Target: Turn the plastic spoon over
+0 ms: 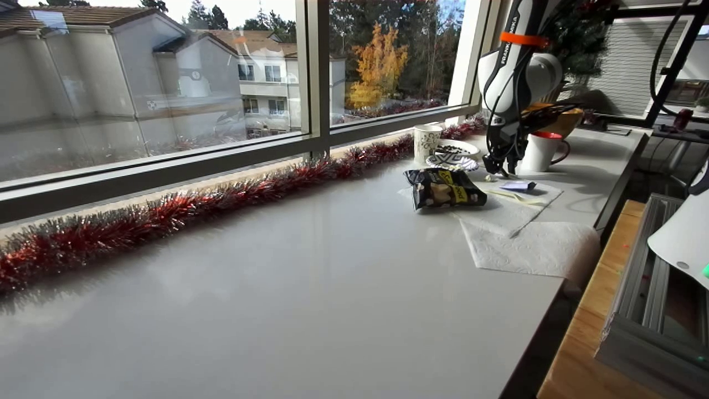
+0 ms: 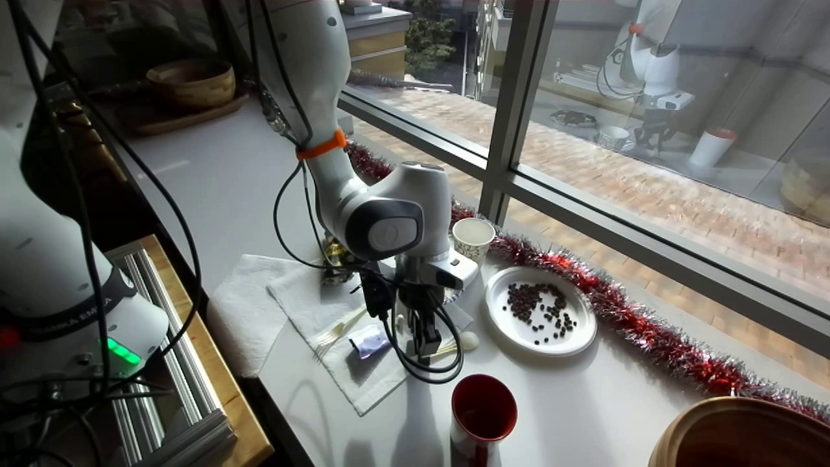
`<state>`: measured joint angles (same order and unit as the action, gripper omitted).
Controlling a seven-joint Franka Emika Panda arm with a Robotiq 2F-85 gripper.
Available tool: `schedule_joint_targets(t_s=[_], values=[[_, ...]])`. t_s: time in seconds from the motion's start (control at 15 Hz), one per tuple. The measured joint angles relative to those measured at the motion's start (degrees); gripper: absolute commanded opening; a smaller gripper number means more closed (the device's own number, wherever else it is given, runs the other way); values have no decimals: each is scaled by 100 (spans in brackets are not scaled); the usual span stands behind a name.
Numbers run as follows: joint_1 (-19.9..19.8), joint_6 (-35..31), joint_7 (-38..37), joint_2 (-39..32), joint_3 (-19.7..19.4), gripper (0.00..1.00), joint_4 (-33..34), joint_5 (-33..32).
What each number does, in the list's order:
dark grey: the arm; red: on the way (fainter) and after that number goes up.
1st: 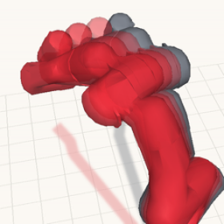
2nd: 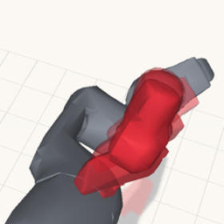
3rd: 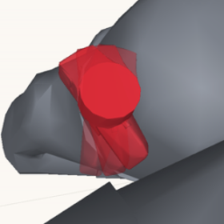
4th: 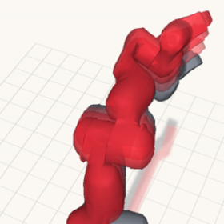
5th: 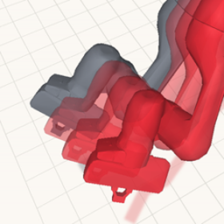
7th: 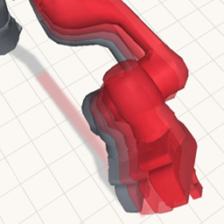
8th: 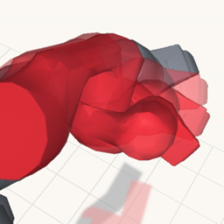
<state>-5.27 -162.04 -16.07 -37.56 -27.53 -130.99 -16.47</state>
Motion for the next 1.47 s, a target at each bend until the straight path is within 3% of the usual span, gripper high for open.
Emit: schedule_joint_targets(t_s=[0.2,0.27,1.13,1.47], values=[[-66,-32,128,35,34,2,0,39],[-86,-33,170,52,39,8,0,57],[-159,-16,291,450,-91,6,-226,103],[-348,13,364,766,62,6,-447,288]])
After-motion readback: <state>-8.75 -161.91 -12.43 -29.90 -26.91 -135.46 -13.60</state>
